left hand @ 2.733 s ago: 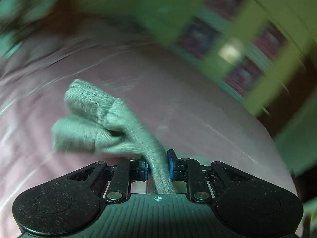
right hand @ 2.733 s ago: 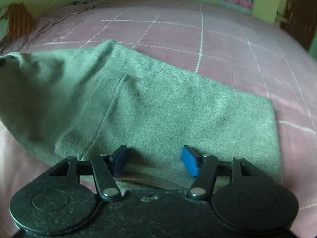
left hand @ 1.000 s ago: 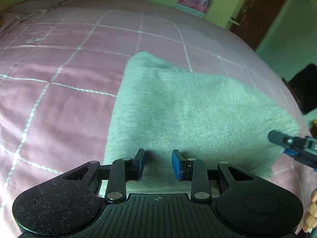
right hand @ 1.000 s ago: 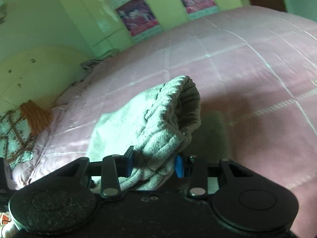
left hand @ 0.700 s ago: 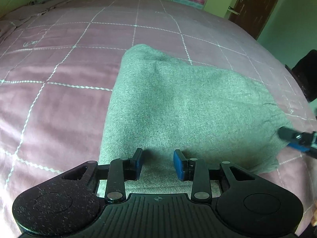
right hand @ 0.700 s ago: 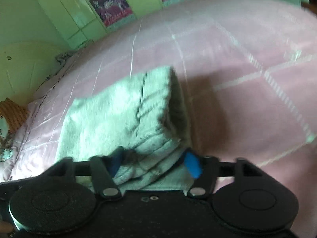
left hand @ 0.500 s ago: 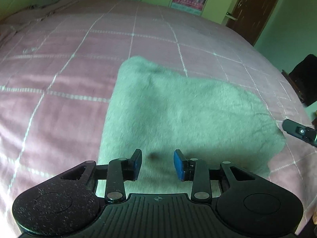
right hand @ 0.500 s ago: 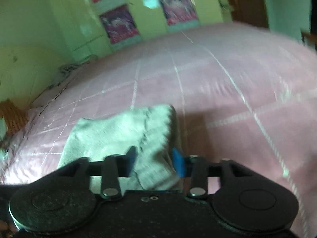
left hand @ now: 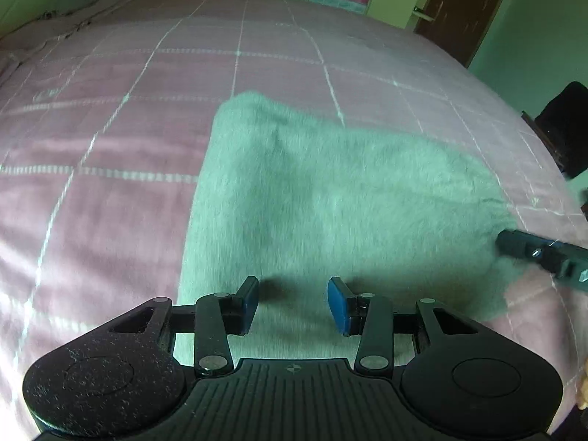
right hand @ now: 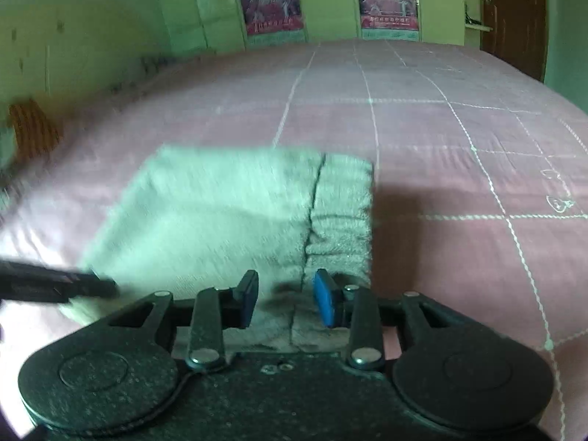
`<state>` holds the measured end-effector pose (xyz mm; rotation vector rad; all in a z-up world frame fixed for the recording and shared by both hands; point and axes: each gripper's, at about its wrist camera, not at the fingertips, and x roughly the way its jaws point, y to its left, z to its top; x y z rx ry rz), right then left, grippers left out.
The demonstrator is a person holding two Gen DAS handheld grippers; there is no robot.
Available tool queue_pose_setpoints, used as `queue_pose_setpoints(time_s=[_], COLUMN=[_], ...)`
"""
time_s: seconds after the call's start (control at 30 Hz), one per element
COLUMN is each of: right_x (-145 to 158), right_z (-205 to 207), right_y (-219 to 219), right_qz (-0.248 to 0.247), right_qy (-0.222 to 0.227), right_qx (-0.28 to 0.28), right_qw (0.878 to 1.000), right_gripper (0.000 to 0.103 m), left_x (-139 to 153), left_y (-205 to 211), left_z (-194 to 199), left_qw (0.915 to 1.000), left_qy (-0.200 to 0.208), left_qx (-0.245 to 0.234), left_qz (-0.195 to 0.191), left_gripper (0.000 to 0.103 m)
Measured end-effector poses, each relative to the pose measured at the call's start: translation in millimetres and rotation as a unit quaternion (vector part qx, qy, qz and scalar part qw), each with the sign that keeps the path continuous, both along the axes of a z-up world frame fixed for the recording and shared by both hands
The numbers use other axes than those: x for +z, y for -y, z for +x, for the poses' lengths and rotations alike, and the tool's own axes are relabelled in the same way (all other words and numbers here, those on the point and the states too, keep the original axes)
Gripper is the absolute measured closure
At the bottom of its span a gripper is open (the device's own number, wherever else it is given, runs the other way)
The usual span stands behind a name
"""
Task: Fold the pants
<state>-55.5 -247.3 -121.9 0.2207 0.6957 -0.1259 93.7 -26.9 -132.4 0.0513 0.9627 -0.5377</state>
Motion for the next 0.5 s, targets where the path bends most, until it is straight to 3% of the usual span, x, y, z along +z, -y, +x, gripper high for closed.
queue_pose_setpoints(time_s=[0.07,0.17,0.4,0.5], right_x=[11,17,1,-5], right_z=[6,25,87,102], right_y=[2,-4,0,7], right_qz=[0.013,-0.012,-0.037,-0.033], right_qy=[0.021,0.019,-0.011,-0.014], right_qx=[-0.002,0.012,0.011,0.006], right_qw=[1.0,1.0,0.999,0.999], right_gripper=[0.066,0.067,0.068,0.07], left_x=[0,-4,-9,-19], left_y=[9,28,70,81], left_z=[13,34,92,123], left_qw=[0.9999,0.9996,0.9986,0.9992], left_qy=[0.002,0.005,0.025,0.003], left_qx=[-0.006,-0.014,-0.015,0.002], left_qz=[0.009,0.025,0.045,0.04], left_gripper=[0.061,0.061,0.061,0.061])
